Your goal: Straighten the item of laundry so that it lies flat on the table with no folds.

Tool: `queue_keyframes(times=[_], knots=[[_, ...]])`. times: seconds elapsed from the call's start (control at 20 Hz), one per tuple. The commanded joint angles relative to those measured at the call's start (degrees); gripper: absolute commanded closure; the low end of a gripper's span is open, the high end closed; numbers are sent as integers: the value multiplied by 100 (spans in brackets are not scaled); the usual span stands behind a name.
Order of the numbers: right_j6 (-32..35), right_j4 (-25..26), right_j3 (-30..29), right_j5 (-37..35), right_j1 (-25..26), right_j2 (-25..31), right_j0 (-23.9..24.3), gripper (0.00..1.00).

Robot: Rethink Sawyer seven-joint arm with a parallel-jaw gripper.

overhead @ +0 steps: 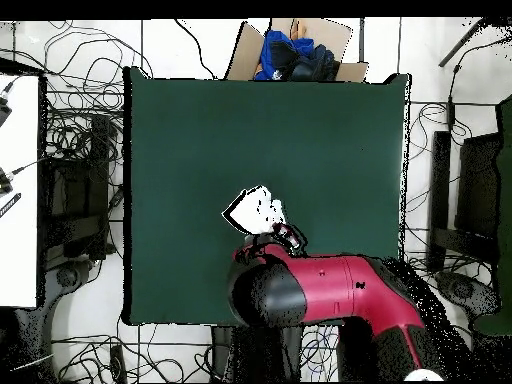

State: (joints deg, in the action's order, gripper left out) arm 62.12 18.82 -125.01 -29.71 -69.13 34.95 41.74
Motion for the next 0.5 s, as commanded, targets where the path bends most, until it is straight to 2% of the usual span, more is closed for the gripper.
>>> queue_keyframes(times=[0.05, 0.5], knots=[[660, -237, 12, -395, -26, -172, -37, 100], [816, -61, 254, -461, 165, -246, -253, 100]])
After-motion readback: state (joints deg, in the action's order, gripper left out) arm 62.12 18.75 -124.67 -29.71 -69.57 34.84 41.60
